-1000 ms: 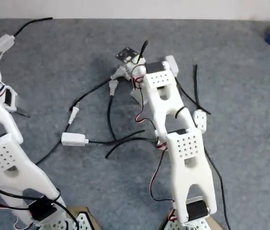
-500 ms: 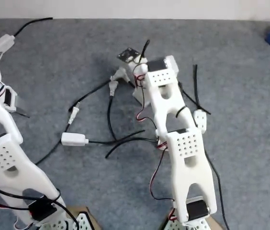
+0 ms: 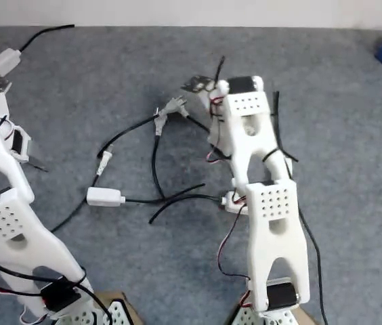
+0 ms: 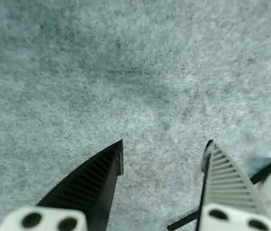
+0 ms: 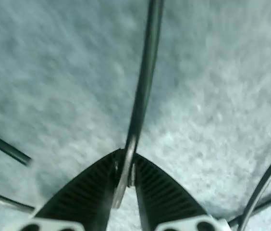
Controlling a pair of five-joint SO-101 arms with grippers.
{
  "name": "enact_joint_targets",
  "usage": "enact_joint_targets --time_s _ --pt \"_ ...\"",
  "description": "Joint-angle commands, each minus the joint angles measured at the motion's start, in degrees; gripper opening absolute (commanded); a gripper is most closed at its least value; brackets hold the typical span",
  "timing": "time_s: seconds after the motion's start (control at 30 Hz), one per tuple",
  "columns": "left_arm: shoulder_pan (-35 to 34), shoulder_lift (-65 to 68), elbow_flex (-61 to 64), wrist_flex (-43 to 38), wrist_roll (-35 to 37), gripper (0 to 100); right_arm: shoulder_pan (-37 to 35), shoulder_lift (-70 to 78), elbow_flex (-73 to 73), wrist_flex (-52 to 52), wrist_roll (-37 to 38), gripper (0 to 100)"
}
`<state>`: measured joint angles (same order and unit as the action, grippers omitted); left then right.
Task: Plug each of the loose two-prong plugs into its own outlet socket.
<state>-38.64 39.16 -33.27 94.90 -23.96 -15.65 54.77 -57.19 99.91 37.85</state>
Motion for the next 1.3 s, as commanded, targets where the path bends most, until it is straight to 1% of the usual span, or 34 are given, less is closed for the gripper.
enact_joint_targets --time_s 0.0,0.07,0.1,0.3,0.33,0.4,0.47,0.53,0.57,0.63,0.8,0.87,1.17,1.23,1.27 --pt "0.92 -1.10 -0.31 -0.62 -0.44 23 4.09 -2.42 -0.40 1.10 2.20 0.9" --pt "1.36 -1.10 -0.31 -0.62 -0.44 20 6.02 -2.42 -0.84 1.10 2.99 0.9" --pt "1.63 -1.10 -0.31 -0.62 -0.44 20 6.81 -2.42 -0.84 1.10 3.69 0.9" --pt "3.82 -1.19 -0.40 -0.62 -0.18 25 9.01 -2.59 -2.33 1.01 4.13 0.9" --pt "4.62 -1.19 -0.66 -0.62 -0.18 26 9.01 -2.51 -4.18 0.92 3.34 0.9" --pt "6.11 -1.19 -2.07 -0.18 -0.09 26 8.57 -2.51 -9.45 0.66 -0.70 0.9" --pt "7.16 -1.19 -2.95 -0.09 0.00 26 6.81 -2.07 -15.78 0.48 -4.22 1.2" --pt "7.78 -1.19 -3.38 -0.09 1.05 26 4.09 -1.89 -20.26 0.57 -6.15 2.5" --pt "7.78 -1.19 -3.38 -0.09 1.76 26 2.77 -1.89 -20.70 0.48 -6.77 5.0" --pt "7.78 -1.19 -3.38 -0.09 1.85 26 -0.04 -1.89 -20.44 0.04 -7.30 13.2" --pt "7.34 -1.19 -3.38 -0.09 1.67 26 -6.64 -1.89 -14.81 -2.59 -1.14 40.7" --pt "7.25 -1.19 -3.38 -0.09 1.67 26 -7.78 -1.89 -11.74 -4.44 -0.18 46.4" --pt "6.46 -0.84 -3.12 -0.09 1.67 26 -9.54 -1.89 1.45 -18.59 -0.53 46.7" --pt "6.37 -0.84 -3.12 0.26 1.67 26 -9.63 -1.89 3.21 -19.91 -0.70 43.7" --pt "6.29 -0.84 -3.12 0.88 1.58 26 -9.45 -1.89 3.74 -20.62 -1.76 40.0"
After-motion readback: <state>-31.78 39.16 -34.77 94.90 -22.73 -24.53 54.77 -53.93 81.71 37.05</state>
